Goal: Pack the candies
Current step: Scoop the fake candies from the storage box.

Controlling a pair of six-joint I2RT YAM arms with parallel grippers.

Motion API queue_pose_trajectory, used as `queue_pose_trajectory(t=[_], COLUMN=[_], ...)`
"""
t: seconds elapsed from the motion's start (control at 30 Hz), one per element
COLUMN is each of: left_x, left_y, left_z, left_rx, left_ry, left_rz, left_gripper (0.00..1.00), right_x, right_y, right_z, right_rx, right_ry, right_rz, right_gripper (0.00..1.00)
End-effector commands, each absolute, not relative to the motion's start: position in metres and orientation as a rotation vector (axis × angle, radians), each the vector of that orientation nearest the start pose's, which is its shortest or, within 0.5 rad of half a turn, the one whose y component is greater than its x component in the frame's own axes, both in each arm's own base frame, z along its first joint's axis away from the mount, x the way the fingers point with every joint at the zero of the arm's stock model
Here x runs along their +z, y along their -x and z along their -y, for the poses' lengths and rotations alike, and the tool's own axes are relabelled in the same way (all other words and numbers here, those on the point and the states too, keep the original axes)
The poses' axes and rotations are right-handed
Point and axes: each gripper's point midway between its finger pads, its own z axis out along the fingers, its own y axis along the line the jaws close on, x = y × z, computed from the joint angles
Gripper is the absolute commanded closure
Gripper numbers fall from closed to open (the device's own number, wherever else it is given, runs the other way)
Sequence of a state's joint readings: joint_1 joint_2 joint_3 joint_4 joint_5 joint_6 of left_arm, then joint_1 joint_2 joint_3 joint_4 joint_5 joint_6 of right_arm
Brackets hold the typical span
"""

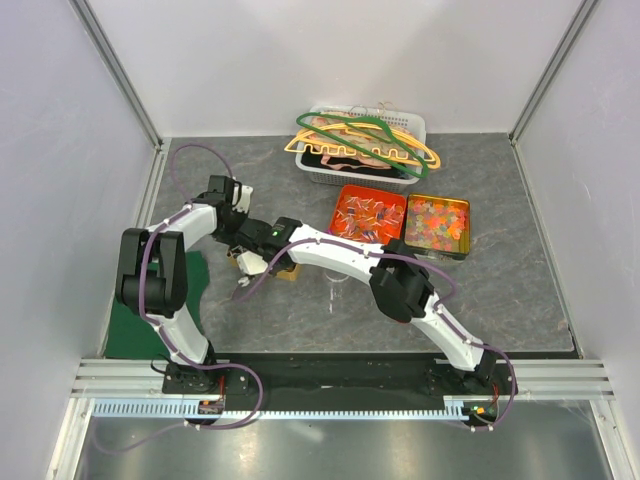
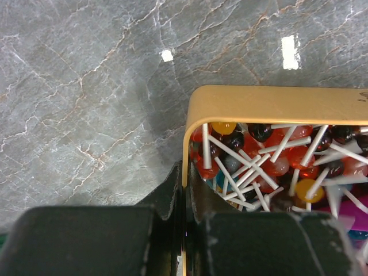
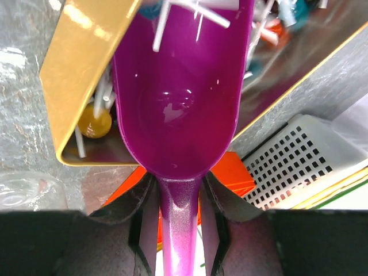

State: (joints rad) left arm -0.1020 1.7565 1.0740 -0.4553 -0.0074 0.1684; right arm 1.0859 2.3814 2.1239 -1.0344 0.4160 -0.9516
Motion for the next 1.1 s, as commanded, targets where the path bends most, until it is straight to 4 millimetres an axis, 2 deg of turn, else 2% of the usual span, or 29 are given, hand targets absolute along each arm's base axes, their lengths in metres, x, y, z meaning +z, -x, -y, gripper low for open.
queue_pose_trajectory(t=[0.0,0.23,0.33,0.37,0.4,0.63,0.77,1.07], left_x=[0.034,0.032,0.037,0.039,0.040,0.053,0.049,0.041], left_y=[-0.379,-0.378,-0.380,-0.380,-0.379,-0.378,-0.375,-0.374], left_z=[0.018,0.014,0.013,0.012,0.011,0.007,0.007,0.008], left_rx=[0.052,0.037,0.039,0.045,0.051,0.057,0.049,0.021], left_ry=[-0.270,-0.246,-0.231,-0.225,-0.215,-0.162,-0.155,-0.136], left_rz=[-2.616,-2.626,-2.613,-2.609,-2.607,-2.586,-2.603,-2.626], left_gripper=[0.98,0.98,0.98,0.98,0.98,0.98,0.98,0.98], right_x=[0.039,0.049,0.054,0.049,0.054,0.047,0.044,0.048], right_y=[-0.292,-0.295,-0.298,-0.299,-0.300,-0.295,-0.295,-0.295], right_z=[-0.408,-0.422,-0.430,-0.433,-0.438,-0.453,-0.464,-0.475], right_rx=[-0.377,-0.344,-0.363,-0.371,-0.367,-0.376,-0.393,-0.408], right_ry=[2.436,2.364,2.314,2.290,2.256,2.162,2.110,1.968], right_rz=[-1.555,-1.542,-1.542,-1.567,-1.576,-1.615,-1.620,-1.664], right_gripper=[1.00,1.00,1.00,1.00,1.00,1.00,1.00,1.00])
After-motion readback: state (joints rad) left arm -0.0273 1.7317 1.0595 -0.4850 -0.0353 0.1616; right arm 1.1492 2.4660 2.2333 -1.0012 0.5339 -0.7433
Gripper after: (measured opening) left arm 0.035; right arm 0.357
